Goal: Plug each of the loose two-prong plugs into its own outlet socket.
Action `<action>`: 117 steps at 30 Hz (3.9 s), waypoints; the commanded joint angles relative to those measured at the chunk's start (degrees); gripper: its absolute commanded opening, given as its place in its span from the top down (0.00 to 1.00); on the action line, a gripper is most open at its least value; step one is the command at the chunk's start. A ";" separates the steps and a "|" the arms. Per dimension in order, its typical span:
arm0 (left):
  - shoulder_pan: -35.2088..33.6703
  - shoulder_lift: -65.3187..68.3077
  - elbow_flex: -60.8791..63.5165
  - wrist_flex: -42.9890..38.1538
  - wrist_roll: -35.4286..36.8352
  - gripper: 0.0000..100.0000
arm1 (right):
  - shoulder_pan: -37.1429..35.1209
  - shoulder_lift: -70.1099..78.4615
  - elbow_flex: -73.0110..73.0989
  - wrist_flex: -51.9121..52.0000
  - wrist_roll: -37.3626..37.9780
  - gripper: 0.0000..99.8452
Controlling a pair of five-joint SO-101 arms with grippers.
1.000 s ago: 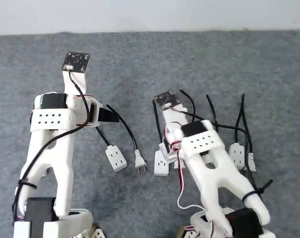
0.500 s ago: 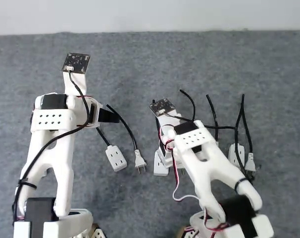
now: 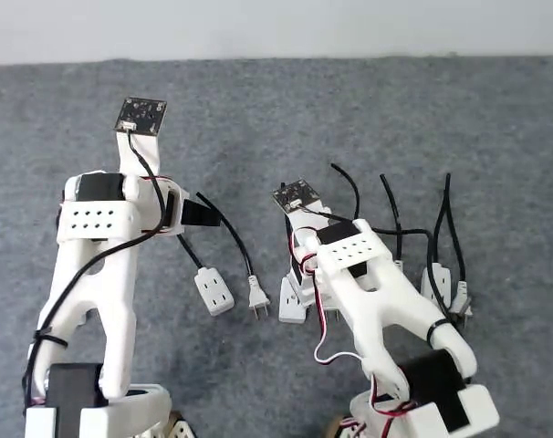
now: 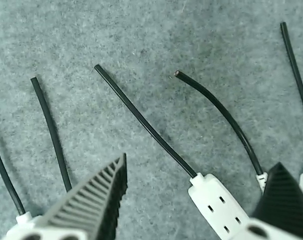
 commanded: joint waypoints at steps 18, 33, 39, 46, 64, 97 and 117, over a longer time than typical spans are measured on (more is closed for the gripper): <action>0.53 -0.18 0.04 -1.41 0.18 0.59 | -0.57 2.24 -12.13 11.65 -1.41 0.67; 0.53 -0.09 0.04 -1.41 0.18 0.59 | -4.44 2.51 -10.46 7.60 -5.19 0.67; 0.53 -0.09 0.04 -1.41 0.18 0.59 | -4.00 2.51 -8.88 6.11 -10.81 0.67; 0.53 -0.09 0.04 -1.41 0.26 0.59 | -4.18 2.07 -9.23 9.10 -15.38 0.67; 3.52 4.57 0.57 -3.87 0.35 0.59 | -3.38 2.59 -8.53 12.53 -22.42 0.67; 3.60 4.57 0.57 -3.96 0.26 0.59 | 0.40 16.66 -10.20 4.35 -12.48 0.68; 3.78 5.01 0.57 -4.13 0.26 0.59 | 0.22 21.85 -15.74 7.34 -12.40 0.97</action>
